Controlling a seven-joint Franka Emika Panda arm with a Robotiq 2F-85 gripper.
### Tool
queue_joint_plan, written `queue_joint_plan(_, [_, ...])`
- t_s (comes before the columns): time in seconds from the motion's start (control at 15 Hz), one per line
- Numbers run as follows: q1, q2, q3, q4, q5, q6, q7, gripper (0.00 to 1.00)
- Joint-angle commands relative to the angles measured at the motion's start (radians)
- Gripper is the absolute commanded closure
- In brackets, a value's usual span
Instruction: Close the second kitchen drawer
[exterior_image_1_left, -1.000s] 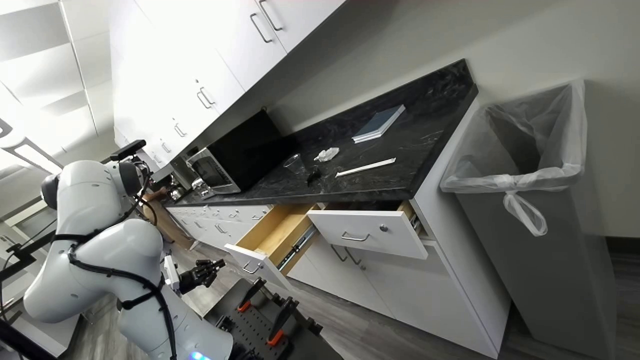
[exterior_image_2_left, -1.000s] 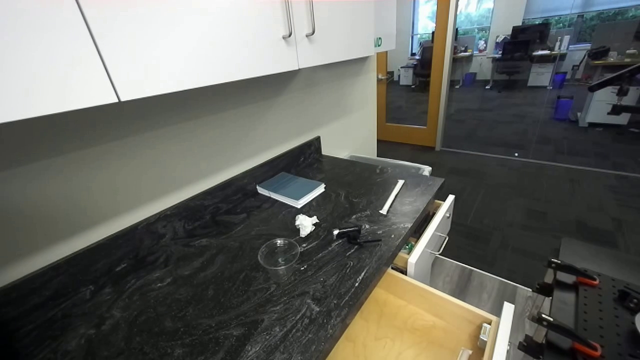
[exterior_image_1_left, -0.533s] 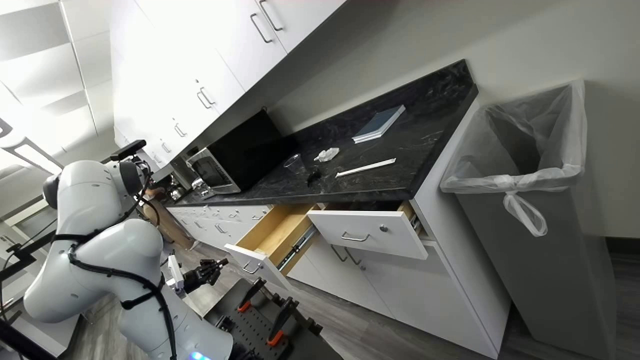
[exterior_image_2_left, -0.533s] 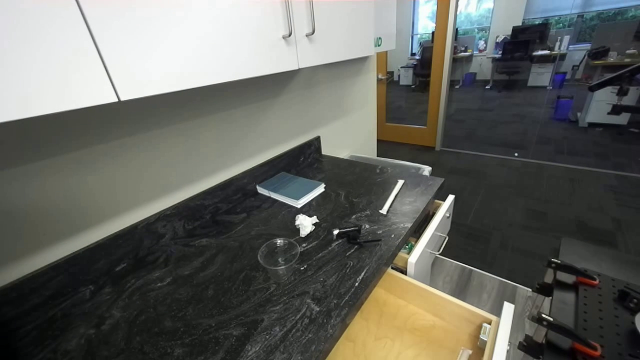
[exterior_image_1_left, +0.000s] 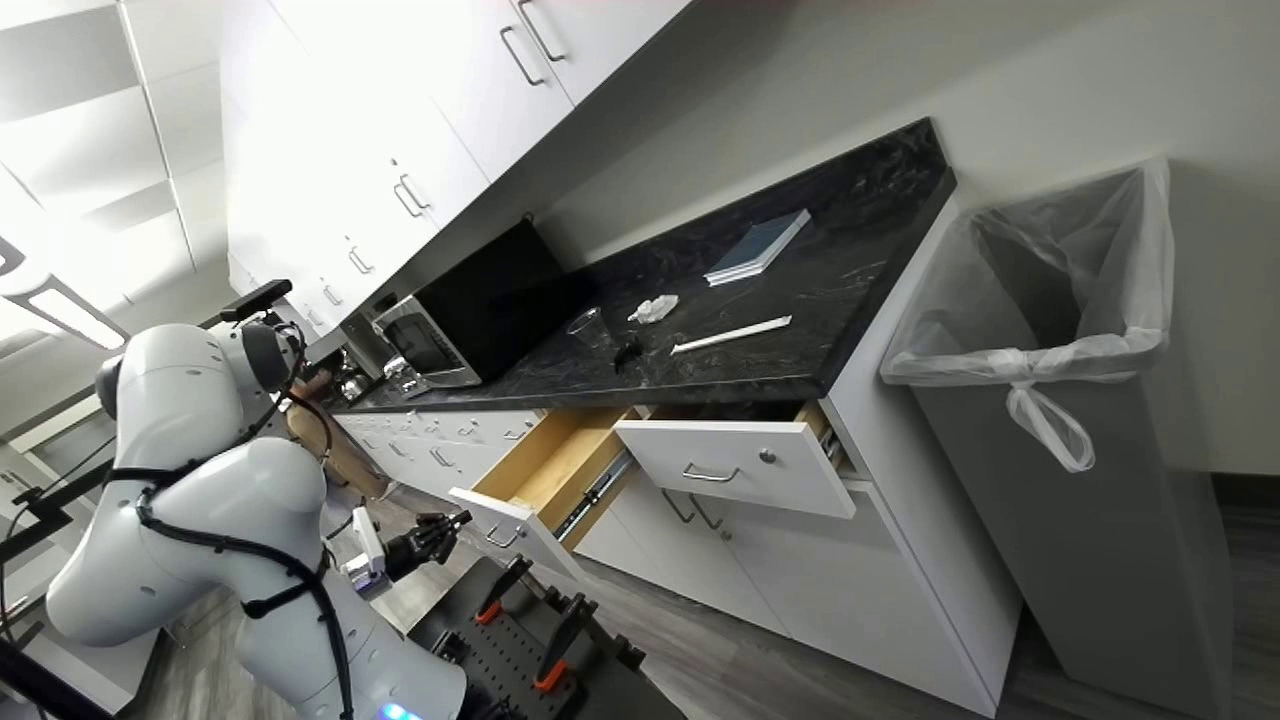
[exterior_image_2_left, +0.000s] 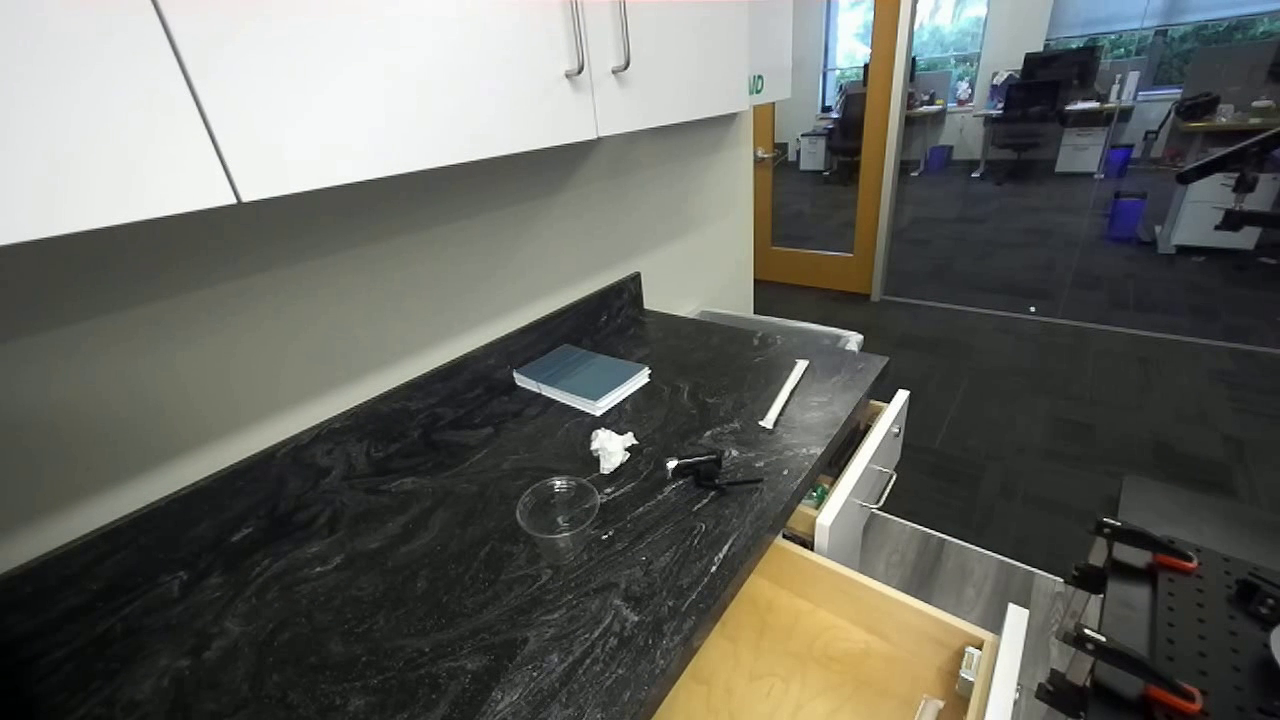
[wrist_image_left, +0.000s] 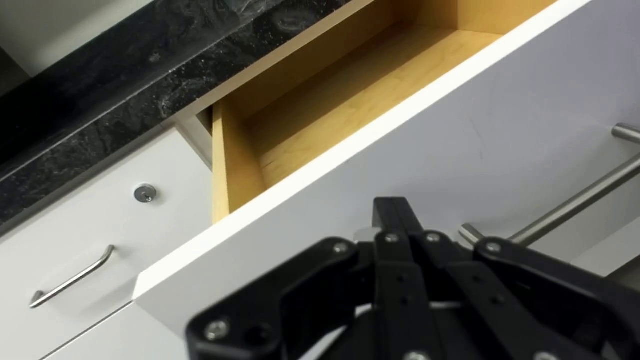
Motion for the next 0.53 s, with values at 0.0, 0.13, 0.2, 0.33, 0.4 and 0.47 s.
queue_joint_plan(0.0, [0.004,0.034,-0.044,0.028,-0.033,-0.017,-0.011,1.0])
queue_joint_plan(0.13, [0.004,0.044,-0.055,0.035,-0.048,-0.025,-0.011,1.0])
queue_joint_plan(0.2, [0.004,0.045,-0.06,0.036,-0.06,-0.028,-0.01,1.0])
queue_joint_plan(0.33, [0.003,0.046,-0.072,0.037,-0.078,-0.04,-0.013,1.0])
queue_joint_plan(0.4, [-0.003,0.042,-0.078,0.035,-0.086,-0.043,-0.013,1.0])
queue_joint_plan(0.47, [-0.009,0.037,-0.085,0.033,-0.094,-0.044,-0.017,1.0])
